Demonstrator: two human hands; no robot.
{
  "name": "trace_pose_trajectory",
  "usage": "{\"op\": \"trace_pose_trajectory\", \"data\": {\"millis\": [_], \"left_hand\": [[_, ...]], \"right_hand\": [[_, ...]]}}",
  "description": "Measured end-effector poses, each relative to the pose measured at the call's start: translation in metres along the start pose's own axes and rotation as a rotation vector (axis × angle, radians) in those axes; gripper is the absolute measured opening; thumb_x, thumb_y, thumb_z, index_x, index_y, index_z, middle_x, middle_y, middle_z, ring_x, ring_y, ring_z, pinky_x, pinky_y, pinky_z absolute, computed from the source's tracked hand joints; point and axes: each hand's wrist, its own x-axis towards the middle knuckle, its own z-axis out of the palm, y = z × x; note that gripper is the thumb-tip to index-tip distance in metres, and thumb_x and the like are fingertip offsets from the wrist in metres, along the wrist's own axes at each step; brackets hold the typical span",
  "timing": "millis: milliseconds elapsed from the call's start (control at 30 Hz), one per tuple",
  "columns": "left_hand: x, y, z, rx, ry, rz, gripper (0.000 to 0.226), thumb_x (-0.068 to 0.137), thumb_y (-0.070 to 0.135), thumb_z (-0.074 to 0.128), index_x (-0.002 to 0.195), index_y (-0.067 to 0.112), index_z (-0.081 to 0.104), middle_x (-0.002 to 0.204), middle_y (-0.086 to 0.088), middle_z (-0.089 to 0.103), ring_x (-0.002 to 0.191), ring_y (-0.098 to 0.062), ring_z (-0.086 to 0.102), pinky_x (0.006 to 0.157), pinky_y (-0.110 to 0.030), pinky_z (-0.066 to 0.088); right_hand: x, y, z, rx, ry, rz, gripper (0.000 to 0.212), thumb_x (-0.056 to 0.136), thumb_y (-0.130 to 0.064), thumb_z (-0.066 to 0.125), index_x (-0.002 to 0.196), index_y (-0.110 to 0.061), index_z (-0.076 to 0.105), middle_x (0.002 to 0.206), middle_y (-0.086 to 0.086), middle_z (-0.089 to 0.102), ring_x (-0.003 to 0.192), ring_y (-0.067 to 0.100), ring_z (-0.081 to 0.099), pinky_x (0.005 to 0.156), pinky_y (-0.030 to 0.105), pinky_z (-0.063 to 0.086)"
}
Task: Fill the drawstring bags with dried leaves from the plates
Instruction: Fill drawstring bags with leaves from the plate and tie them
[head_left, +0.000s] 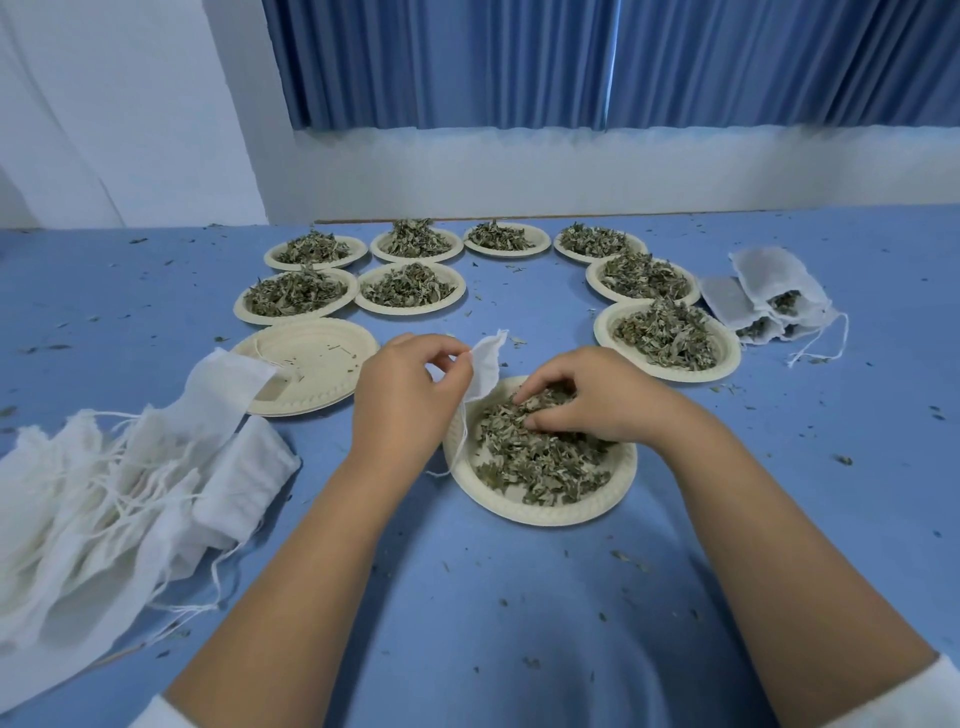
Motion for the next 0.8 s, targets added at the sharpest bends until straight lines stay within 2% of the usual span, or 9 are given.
{"op": "trace_pose_trajectory", "data": {"millis": [67, 167, 400, 500, 567, 633, 700, 800], "left_hand": [[-0.001, -0.001, -0.001, -0.046, 0.016, -0.021, 0.009, 0.089, 0.024, 0.067, 0.085, 0.029, 0.072, 0.076, 0.019, 0.063, 0.067, 0.005, 0.051, 0.063, -0.005, 0.036], [-0.002, -0.002, -0.002, -0.079, 0.031, -0.035, 0.012, 0.089, 0.025, 0.067, 0.083, 0.035, 0.068, 0.077, 0.02, 0.063, 0.068, 0.009, 0.052, 0.064, -0.003, 0.036], [-0.005, -0.002, 0.0, -0.04, 0.043, -0.002, 0.007, 0.09, 0.026, 0.067, 0.088, 0.028, 0.074, 0.074, 0.021, 0.059, 0.069, 0.007, 0.05, 0.065, -0.004, 0.035], [-0.006, 0.0, 0.001, -0.04, 0.04, 0.006, 0.007, 0.089, 0.026, 0.067, 0.088, 0.027, 0.074, 0.074, 0.021, 0.059, 0.068, 0.005, 0.05, 0.064, -0.008, 0.036], [-0.007, 0.002, 0.001, -0.043, 0.032, 0.005, 0.008, 0.089, 0.025, 0.067, 0.088, 0.026, 0.075, 0.076, 0.02, 0.06, 0.068, 0.003, 0.05, 0.066, -0.012, 0.037], [-0.008, 0.005, 0.002, -0.078, 0.022, -0.014, 0.007, 0.089, 0.024, 0.068, 0.087, 0.026, 0.075, 0.076, 0.019, 0.063, 0.067, 0.003, 0.052, 0.068, -0.014, 0.04], [-0.008, 0.008, 0.002, -0.145, 0.013, -0.058, 0.009, 0.089, 0.024, 0.068, 0.083, 0.028, 0.073, 0.073, 0.016, 0.065, 0.063, 0.001, 0.055, 0.066, -0.017, 0.045], [-0.007, 0.01, 0.001, -0.254, 0.009, -0.142, 0.011, 0.088, 0.02, 0.068, 0.082, 0.027, 0.074, 0.068, 0.014, 0.067, 0.06, 0.005, 0.058, 0.059, -0.01, 0.044]], "right_hand": [[0.0, -0.002, -0.001, 0.068, 0.078, 0.005, 0.023, 0.076, -0.031, 0.082, 0.096, -0.036, 0.071, 0.104, -0.011, 0.067, 0.094, 0.004, 0.061, 0.077, 0.017, 0.047], [-0.001, -0.005, -0.006, 0.247, 0.193, -0.011, 0.028, 0.073, -0.028, 0.084, 0.098, -0.032, 0.07, 0.102, -0.008, 0.068, 0.097, 0.005, 0.063, 0.086, 0.027, 0.05], [-0.003, -0.009, -0.007, 0.518, 0.279, 0.003, 0.026, 0.071, -0.024, 0.085, 0.094, -0.027, 0.074, 0.088, -0.01, 0.074, 0.082, -0.002, 0.067, 0.082, 0.022, 0.054], [-0.003, -0.014, -0.006, 0.698, 0.366, -0.015, 0.024, 0.072, -0.022, 0.085, 0.093, -0.026, 0.074, 0.089, -0.009, 0.075, 0.085, 0.004, 0.07, 0.077, 0.019, 0.055], [-0.002, -0.021, -0.002, 0.921, 0.42, -0.021, 0.025, 0.073, -0.017, 0.083, 0.095, -0.022, 0.073, 0.094, -0.001, 0.076, 0.09, 0.014, 0.072, 0.078, 0.022, 0.056], [0.0, -0.032, 0.007, 1.09, 0.488, -0.02, 0.023, 0.075, -0.011, 0.081, 0.094, -0.021, 0.072, 0.095, 0.005, 0.076, 0.089, 0.015, 0.072, 0.076, 0.023, 0.056], [0.003, -0.041, 0.016, 1.149, 0.533, -0.039, 0.021, 0.077, -0.006, 0.079, 0.091, -0.021, 0.072, 0.092, 0.004, 0.076, 0.086, 0.013, 0.071, 0.074, 0.022, 0.055], [0.003, -0.049, 0.024, 1.174, 0.501, -0.07, 0.021, 0.079, -0.005, 0.077, 0.091, -0.021, 0.071, 0.088, -0.001, 0.076, 0.082, 0.009, 0.07, 0.07, 0.019, 0.054]]}}
